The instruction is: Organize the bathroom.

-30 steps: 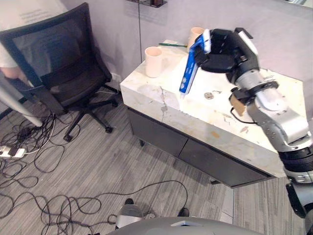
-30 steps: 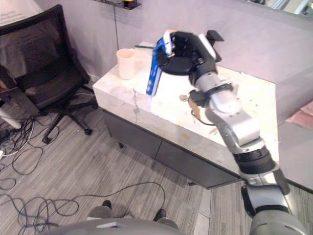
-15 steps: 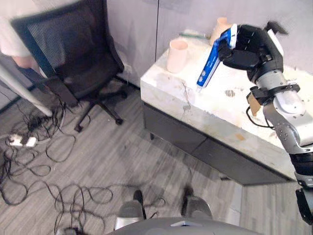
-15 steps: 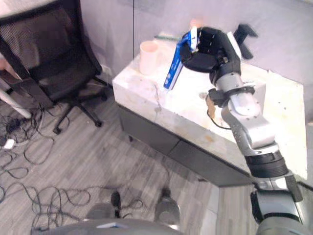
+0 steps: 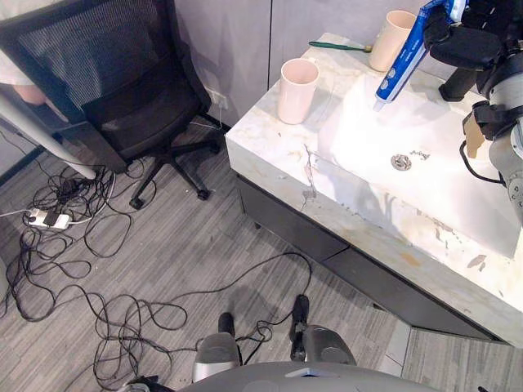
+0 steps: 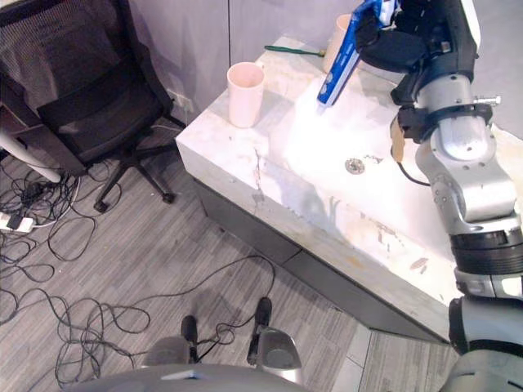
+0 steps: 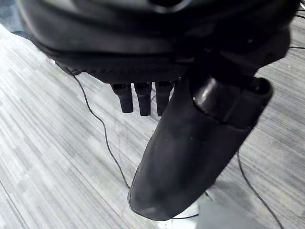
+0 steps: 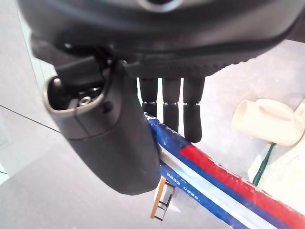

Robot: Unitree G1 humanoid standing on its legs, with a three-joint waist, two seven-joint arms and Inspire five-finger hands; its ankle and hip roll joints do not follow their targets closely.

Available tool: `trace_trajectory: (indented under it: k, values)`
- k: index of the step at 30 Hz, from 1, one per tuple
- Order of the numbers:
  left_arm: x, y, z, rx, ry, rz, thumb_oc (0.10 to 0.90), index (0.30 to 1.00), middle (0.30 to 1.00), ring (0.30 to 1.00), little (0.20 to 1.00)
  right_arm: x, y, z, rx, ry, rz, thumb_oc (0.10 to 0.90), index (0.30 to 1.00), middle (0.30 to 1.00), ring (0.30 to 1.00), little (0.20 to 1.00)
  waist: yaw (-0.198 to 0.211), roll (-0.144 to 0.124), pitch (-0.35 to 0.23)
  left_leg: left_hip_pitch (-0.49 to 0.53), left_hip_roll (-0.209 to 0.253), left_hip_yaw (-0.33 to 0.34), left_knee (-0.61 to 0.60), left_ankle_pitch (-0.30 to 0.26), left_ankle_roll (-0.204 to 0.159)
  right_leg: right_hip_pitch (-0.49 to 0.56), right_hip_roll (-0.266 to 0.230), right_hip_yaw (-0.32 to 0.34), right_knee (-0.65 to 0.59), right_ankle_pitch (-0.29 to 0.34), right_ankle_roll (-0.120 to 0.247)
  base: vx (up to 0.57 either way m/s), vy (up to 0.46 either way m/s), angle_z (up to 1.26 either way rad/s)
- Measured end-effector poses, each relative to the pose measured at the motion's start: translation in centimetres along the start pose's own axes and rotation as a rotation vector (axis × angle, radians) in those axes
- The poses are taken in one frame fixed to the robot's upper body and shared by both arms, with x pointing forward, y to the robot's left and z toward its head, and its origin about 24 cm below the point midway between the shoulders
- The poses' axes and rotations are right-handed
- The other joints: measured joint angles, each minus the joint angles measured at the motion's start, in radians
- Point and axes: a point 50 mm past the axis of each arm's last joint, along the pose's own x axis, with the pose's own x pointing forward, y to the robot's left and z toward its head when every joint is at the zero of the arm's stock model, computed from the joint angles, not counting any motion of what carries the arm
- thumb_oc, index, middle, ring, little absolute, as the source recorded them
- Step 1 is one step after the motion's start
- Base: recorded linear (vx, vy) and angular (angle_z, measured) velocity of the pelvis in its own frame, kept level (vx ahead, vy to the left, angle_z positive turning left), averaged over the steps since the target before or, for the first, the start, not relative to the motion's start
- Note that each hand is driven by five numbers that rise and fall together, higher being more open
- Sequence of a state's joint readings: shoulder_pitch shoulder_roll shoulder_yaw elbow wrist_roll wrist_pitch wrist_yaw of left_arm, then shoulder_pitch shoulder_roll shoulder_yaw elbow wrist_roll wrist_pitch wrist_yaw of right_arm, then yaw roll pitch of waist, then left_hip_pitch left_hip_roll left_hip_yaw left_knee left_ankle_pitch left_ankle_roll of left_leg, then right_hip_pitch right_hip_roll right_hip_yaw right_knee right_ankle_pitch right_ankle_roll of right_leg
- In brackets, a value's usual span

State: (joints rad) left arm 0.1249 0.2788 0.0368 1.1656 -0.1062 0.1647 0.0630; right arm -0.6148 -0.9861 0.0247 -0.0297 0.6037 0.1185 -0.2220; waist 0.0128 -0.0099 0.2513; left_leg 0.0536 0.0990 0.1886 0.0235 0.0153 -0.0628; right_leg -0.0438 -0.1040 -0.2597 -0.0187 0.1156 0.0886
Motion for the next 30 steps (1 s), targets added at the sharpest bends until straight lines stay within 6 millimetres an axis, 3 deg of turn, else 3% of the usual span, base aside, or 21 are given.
trace_trajectory:
  k: [3,9,15,22,30]
  values:
    - [0.0,0.4,0.5,-0.004,-0.023,0.011,0.800,0.900,0.900,0.900,0.900,0.1,0.0,0.2,-0.005,-0.010,0.002,0.400,0.300,0.300,0.300,0.300,0.001,0.000,-0.001,0.023,-0.003,-0.003,-0.016,-0.003,-0.004,0.026,-0.010,-0.010,-0.003,-0.009,0.009,0.07,0.031,0.11]
    - [0.0,1.8,0.6,-0.002,-0.023,0.044,0.800,0.900,0.900,0.900,0.900,1.5,-0.2,5.3,0.021,-0.238,0.008,0.400,0.300,0.300,0.300,0.300,0.024,-0.013,-0.004,0.019,-0.028,-0.013,-0.013,-0.003,-0.004,0.030,-0.038,-0.020,0.003,-0.016,0.020,0.03,0.015,0.08]
    - [0.0,1.8,0.3,0.023,-0.009,0.044,0.800,0.900,0.900,0.900,0.900,2.5,1.2,8.4,0.046,-0.363,0.021,0.400,0.300,0.300,0.300,0.300,0.070,-0.042,-0.021,0.010,-0.025,-0.042,-0.006,-0.003,-0.005,0.042,-0.038,-0.051,0.001,-0.020,0.026,0.05,0.007,0.15]
    - [0.0,1.8,0.1,0.040,-0.002,0.052,0.800,0.900,0.900,0.900,0.900,3.9,2.7,7.6,0.056,-0.322,0.034,0.400,0.300,0.300,0.300,0.300,0.127,-0.061,-0.032,0.006,-0.038,-0.076,0.008,-0.004,-0.005,0.064,-0.055,-0.084,0.006,-0.028,0.032,0.03,0.019,0.18]
    - [0.0,2.4,-0.7,0.042,0.033,0.087,0.800,0.900,0.900,0.900,0.900,4.8,1.5,4.3,0.051,-0.188,-0.044,0.400,0.300,0.300,0.300,0.300,0.144,-0.061,-0.031,0.000,-0.056,-0.075,0.017,-0.003,-0.002,0.060,-0.084,-0.100,0.035,-0.040,0.044,0.01,-0.002,0.08]
